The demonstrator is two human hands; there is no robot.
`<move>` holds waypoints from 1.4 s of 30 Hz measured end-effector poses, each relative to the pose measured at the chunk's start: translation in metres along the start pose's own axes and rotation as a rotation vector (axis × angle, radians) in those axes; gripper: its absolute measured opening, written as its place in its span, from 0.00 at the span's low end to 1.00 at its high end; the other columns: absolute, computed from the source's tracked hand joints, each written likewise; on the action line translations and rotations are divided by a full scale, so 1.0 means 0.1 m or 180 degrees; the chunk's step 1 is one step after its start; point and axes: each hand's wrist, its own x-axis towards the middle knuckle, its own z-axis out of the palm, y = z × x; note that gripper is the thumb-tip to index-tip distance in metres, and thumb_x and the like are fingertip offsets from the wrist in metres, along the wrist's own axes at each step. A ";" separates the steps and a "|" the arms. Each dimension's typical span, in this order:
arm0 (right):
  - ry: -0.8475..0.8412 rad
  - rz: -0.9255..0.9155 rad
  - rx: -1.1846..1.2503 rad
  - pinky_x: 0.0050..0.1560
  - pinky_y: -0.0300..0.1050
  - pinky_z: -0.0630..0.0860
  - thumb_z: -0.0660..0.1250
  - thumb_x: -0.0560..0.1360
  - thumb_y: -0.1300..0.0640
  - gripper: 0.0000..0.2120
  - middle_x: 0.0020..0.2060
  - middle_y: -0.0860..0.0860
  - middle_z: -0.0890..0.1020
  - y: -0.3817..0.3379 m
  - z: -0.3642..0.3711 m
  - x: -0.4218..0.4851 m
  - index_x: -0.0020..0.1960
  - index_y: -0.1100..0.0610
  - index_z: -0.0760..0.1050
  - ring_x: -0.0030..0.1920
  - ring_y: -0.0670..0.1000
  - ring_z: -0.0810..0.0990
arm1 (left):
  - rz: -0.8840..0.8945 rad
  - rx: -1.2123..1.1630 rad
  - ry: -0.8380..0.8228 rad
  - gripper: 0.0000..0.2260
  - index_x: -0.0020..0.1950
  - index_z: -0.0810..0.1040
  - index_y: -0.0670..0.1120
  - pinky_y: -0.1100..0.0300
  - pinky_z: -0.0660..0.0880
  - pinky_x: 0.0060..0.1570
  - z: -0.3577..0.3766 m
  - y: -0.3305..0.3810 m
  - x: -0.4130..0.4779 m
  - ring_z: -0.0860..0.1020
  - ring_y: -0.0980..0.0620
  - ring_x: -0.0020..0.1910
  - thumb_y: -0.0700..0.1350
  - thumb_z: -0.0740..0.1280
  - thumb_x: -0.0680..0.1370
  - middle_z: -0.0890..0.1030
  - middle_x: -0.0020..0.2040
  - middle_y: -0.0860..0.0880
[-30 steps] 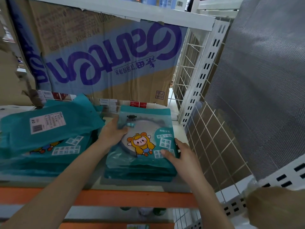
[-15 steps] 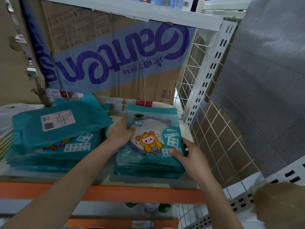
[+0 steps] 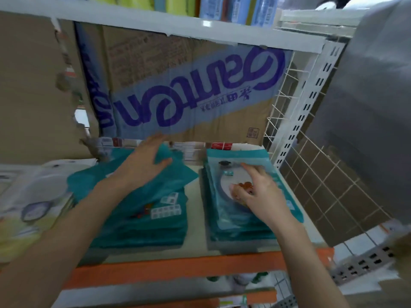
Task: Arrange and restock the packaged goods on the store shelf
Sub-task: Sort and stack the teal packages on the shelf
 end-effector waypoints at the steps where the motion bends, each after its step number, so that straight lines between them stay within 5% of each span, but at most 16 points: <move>1: -0.0042 -0.0049 -0.0009 0.64 0.51 0.67 0.67 0.74 0.49 0.27 0.67 0.52 0.70 -0.10 0.07 0.01 0.70 0.52 0.65 0.65 0.54 0.69 | -0.0071 0.0084 -0.0050 0.27 0.75 0.56 0.47 0.61 0.51 0.71 -0.08 -0.15 -0.02 0.55 0.51 0.75 0.47 0.62 0.79 0.56 0.76 0.48; 6: -0.0332 -0.0333 -0.0192 0.66 0.50 0.65 0.66 0.74 0.49 0.29 0.68 0.52 0.68 -0.57 0.50 0.04 0.72 0.53 0.62 0.68 0.54 0.66 | -0.0144 0.0417 -0.0196 0.28 0.74 0.59 0.46 0.53 0.55 0.72 -0.43 -0.70 -0.24 0.56 0.47 0.74 0.49 0.64 0.77 0.57 0.76 0.46; 10: -0.0450 -0.0596 -0.0150 0.68 0.52 0.64 0.69 0.72 0.49 0.29 0.68 0.53 0.69 -0.86 0.78 0.03 0.71 0.53 0.65 0.68 0.55 0.66 | -0.0020 0.0635 -0.0396 0.39 0.74 0.61 0.49 0.47 0.60 0.70 -0.58 -1.02 -0.40 0.61 0.47 0.72 0.70 0.56 0.69 0.62 0.75 0.47; 12: -0.0504 -0.0820 -0.0123 0.68 0.51 0.63 0.72 0.70 0.51 0.28 0.67 0.53 0.71 -0.95 0.91 0.06 0.68 0.52 0.70 0.68 0.56 0.67 | -0.0023 0.0629 -0.0335 0.42 0.72 0.64 0.49 0.47 0.63 0.68 -0.62 -1.13 -0.45 0.65 0.47 0.70 0.72 0.52 0.65 0.65 0.73 0.48; 16: -0.0589 -0.1114 -0.0227 0.60 0.45 0.61 0.73 0.69 0.52 0.21 0.63 0.48 0.75 -1.06 1.04 0.10 0.62 0.51 0.77 0.65 0.52 0.69 | -0.0036 0.0588 -0.0383 0.42 0.73 0.63 0.48 0.51 0.60 0.71 -0.66 -1.17 -0.55 0.63 0.49 0.71 0.70 0.54 0.65 0.64 0.73 0.48; 19: -0.0378 -0.1397 -0.0100 0.50 0.47 0.67 0.73 0.66 0.54 0.14 0.52 0.49 0.82 -1.04 1.09 0.10 0.51 0.53 0.82 0.54 0.54 0.79 | -0.0086 0.0539 -0.0457 0.39 0.73 0.62 0.49 0.56 0.56 0.71 -0.68 -1.16 -0.58 0.60 0.50 0.72 0.67 0.56 0.66 0.61 0.74 0.49; 24: 0.0055 -0.1683 -0.0025 0.41 0.41 0.71 0.67 0.68 0.54 0.03 0.38 0.44 0.83 -1.08 1.10 0.12 0.36 0.52 0.78 0.41 0.46 0.81 | -0.0152 0.0177 -0.0334 0.34 0.73 0.62 0.51 0.58 0.56 0.70 -0.78 -1.22 -0.65 0.60 0.53 0.72 0.64 0.62 0.71 0.61 0.74 0.52; 27: 0.0206 -0.1671 0.0211 0.41 0.41 0.73 0.63 0.72 0.52 0.08 0.36 0.44 0.82 -1.13 1.05 0.20 0.37 0.52 0.77 0.39 0.44 0.80 | -0.0107 -0.0038 -0.0171 0.24 0.71 0.65 0.52 0.66 0.61 0.65 -0.85 -1.20 -0.65 0.64 0.54 0.69 0.52 0.65 0.76 0.66 0.71 0.52; 29: 0.0345 -0.1530 0.0452 0.42 0.41 0.74 0.65 0.71 0.57 0.05 0.36 0.44 0.82 -1.16 1.01 0.30 0.37 0.54 0.77 0.38 0.44 0.80 | -0.0086 -0.0399 -0.0097 0.18 0.63 0.67 0.61 0.74 0.67 0.58 -0.92 -1.12 -0.64 0.70 0.60 0.62 0.58 0.63 0.74 0.70 0.65 0.58; 33: 0.0528 -0.1232 0.0663 0.39 0.44 0.75 0.67 0.71 0.66 0.07 0.37 0.44 0.82 -1.26 0.87 0.62 0.39 0.55 0.78 0.38 0.44 0.78 | 0.0200 -0.0861 -0.0041 0.37 0.63 0.67 0.61 0.80 0.66 0.48 -1.14 -0.96 -0.61 0.69 0.77 0.54 0.79 0.55 0.59 0.69 0.59 0.67; 37: 0.0705 -0.1228 0.0745 0.39 0.43 0.73 0.66 0.73 0.66 0.07 0.35 0.39 0.77 -1.43 0.68 0.89 0.41 0.55 0.77 0.38 0.44 0.77 | 0.0908 0.0336 -0.0121 0.42 0.69 0.68 0.52 0.70 0.61 0.59 -1.24 -0.91 -0.45 0.63 0.68 0.62 0.77 0.53 0.64 0.69 0.65 0.58; 42: 0.0851 -0.1260 0.0774 0.43 0.48 0.75 0.66 0.73 0.64 0.05 0.35 0.41 0.77 -1.66 0.40 1.07 0.41 0.56 0.77 0.41 0.46 0.78 | 0.0923 -0.0462 0.0295 0.25 0.58 0.75 0.52 0.71 0.74 0.47 -1.38 -0.67 -0.29 0.77 0.61 0.51 0.64 0.69 0.67 0.78 0.53 0.58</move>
